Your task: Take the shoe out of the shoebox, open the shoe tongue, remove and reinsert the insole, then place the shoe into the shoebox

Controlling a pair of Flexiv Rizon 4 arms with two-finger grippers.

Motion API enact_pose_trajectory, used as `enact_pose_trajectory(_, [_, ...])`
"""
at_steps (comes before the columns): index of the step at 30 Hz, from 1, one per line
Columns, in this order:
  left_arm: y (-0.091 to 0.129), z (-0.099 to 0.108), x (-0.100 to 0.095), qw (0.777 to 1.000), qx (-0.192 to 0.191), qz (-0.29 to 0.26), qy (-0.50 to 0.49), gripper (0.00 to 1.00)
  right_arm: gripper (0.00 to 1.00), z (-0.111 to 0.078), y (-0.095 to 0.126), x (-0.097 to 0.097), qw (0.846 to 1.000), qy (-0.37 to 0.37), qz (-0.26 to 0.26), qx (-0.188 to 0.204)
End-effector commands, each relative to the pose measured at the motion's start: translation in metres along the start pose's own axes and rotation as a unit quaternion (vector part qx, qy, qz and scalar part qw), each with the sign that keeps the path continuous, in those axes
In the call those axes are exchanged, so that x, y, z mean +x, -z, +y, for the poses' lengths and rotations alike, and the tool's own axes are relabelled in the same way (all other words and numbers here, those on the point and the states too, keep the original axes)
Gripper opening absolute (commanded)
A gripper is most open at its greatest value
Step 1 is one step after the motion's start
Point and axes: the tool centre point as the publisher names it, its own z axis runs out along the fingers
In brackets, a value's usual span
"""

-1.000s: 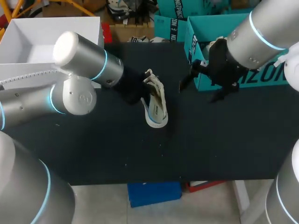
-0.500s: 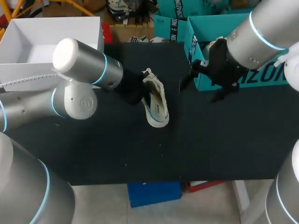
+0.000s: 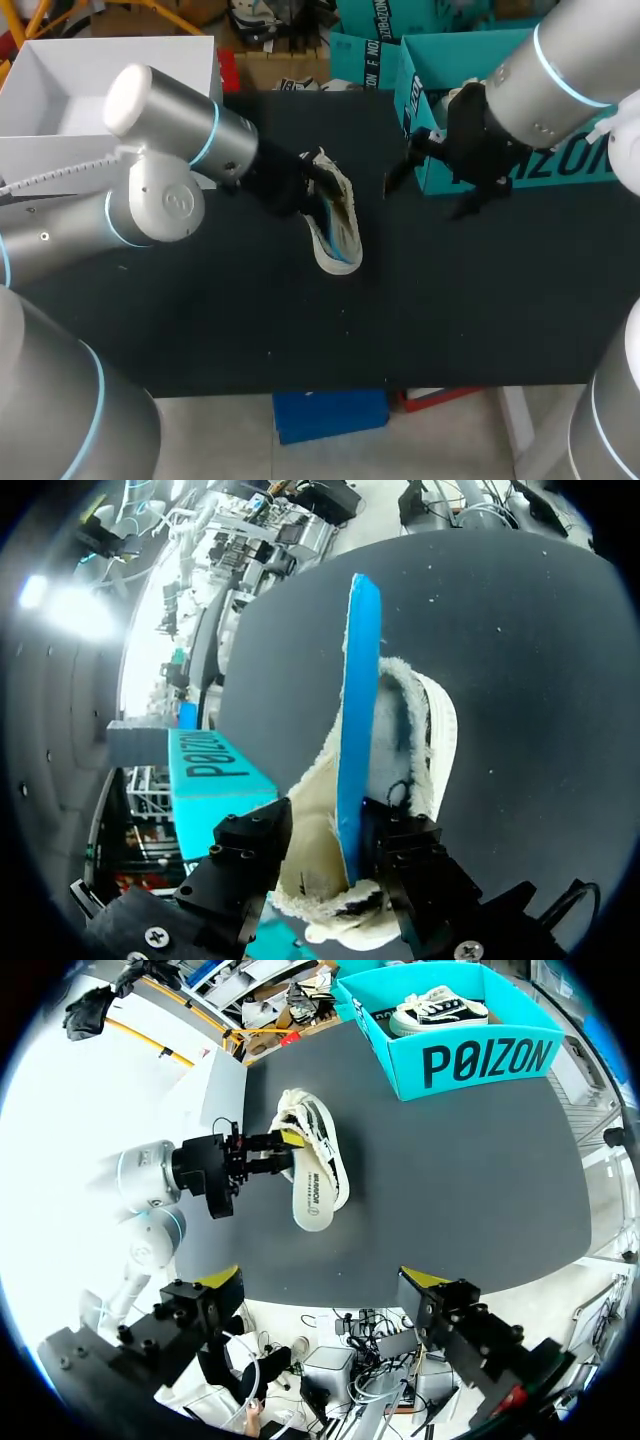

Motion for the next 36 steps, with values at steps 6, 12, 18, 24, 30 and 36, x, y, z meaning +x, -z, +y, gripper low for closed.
enact_pose_trajectory(6, [0.007,-0.020,0.002,0.999,0.033,0.009,0.004,0.38,1.00,0.000,-0.001,0.001,1.000,0.000,-0.001,0.000])
enact_pose_trajectory(12, [0.006,-0.028,0.007,0.999,0.042,0.030,0.002,0.30,1.00,0.000,-0.001,0.001,1.000,0.000,-0.001,0.000])
enact_pose_trajectory(18, [0.003,-0.033,0.012,0.997,0.050,0.052,0.000,0.12,1.00,0.000,-0.001,0.001,1.000,0.000,-0.001,0.000])
enact_pose_trajectory(24, [-0.001,-0.035,0.017,0.996,0.057,0.064,0.003,0.00,1.00,0.000,-0.001,0.001,1.000,0.000,-0.001,0.000])
enact_pose_trajectory(30, [-0.002,-0.034,0.020,0.996,0.052,0.068,0.000,0.00,1.00,0.000,-0.001,0.001,1.000,0.000,-0.001,0.000])
enact_pose_trajectory(36, [0.001,-0.029,0.021,0.997,0.029,0.069,-0.009,0.00,1.00,0.000,-0.001,0.001,1.000,0.000,-0.001,0.000])
